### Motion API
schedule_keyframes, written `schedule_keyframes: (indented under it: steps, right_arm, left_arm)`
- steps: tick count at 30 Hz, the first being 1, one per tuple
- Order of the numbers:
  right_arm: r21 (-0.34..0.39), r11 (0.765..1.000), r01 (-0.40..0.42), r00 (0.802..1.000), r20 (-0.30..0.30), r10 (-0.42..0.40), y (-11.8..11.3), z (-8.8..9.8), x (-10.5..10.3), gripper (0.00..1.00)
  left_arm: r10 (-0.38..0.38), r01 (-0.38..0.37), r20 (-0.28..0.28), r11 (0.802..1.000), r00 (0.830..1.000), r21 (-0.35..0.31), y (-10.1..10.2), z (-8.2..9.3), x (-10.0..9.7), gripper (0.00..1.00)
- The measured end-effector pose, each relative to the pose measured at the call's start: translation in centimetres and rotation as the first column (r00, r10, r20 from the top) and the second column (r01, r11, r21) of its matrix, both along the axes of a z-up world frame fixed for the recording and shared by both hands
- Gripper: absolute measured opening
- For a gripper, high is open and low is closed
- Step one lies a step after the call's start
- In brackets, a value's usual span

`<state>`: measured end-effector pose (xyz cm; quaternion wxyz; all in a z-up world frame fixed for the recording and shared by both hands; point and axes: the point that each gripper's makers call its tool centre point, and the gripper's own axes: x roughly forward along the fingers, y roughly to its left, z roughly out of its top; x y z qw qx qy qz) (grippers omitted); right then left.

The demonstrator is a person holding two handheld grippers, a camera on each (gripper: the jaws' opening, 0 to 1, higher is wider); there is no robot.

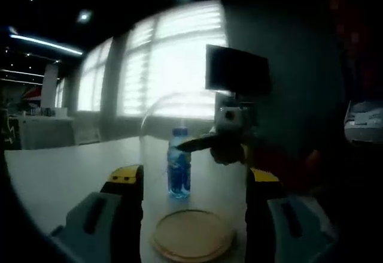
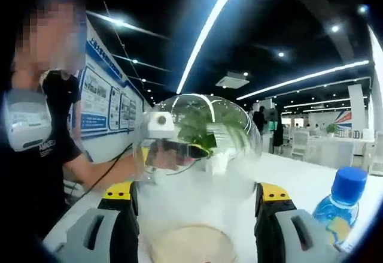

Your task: Open the cover put in the Mizone put the cover back on

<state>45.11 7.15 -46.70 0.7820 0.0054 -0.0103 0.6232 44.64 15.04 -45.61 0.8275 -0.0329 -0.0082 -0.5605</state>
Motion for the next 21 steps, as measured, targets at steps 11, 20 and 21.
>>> schedule_keyframes:
  steps: [11,20,21]
  right_arm:
    - [0.068,0.997,-0.046,0.998,-0.033,0.048,0.8,-0.4,0.3,0.78]
    - [0.121,0.989,-0.083,0.995,-0.041,0.089,1.6,-0.3,0.3,0.83]
    - [0.132,0.987,-0.087,0.995,-0.04,0.093,1.6,-0.3,0.3,0.83]
  left_arm:
    - [-0.044,0.04,-0.053,0.996,0.998,-0.074,-0.4,-0.4,0.3,0.63]
    - [-0.055,0.055,-0.012,0.998,0.998,-0.005,-2.2,-1.6,0.5,0.75]
    - [-0.058,0.058,-0.018,0.998,0.998,-0.01,-2.3,-1.7,0.6,0.76]
